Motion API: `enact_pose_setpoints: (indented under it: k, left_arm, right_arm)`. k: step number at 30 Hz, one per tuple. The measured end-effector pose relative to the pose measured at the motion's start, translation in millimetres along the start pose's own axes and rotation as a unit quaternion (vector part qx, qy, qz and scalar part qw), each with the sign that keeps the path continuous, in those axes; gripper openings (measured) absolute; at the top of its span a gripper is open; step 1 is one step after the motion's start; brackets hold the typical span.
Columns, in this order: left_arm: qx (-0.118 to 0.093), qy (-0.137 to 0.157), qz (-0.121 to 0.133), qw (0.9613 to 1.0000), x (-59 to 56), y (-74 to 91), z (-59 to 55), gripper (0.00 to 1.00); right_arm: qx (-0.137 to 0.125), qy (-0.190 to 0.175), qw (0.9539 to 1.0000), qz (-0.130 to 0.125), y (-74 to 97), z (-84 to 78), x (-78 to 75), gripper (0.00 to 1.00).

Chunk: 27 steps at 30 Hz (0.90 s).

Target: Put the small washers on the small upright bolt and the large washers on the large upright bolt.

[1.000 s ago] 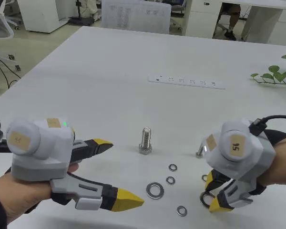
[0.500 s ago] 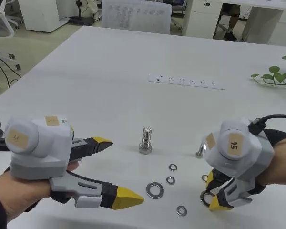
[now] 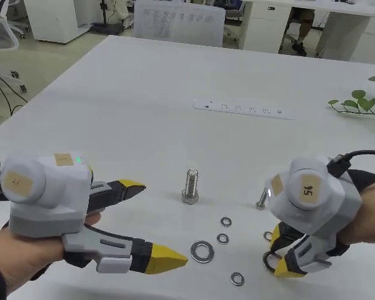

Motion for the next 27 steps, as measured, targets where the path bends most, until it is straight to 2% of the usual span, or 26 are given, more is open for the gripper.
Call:
enact_pose_setpoints:
  k: [27]
  left_arm:
    - [-0.022, -0.008, 0.033, 0.9992, 5.7, 7.6, 9.5, 0.92]
  right_arm:
    - [-0.013, 0.009, 0.9996, -0.024, 30.8, 17.6, -15.6, 0.22]
Point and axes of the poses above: the centre of the closed fingertips' face, and the gripper's own axes: y roughly backward along the fingers, x roughly to its left, z roughly out of its top, the point moved 4 cm from there along y, roughly backward along the fingers, and after that the axes turned 6 degrees about -z, right-handed, at the moved point
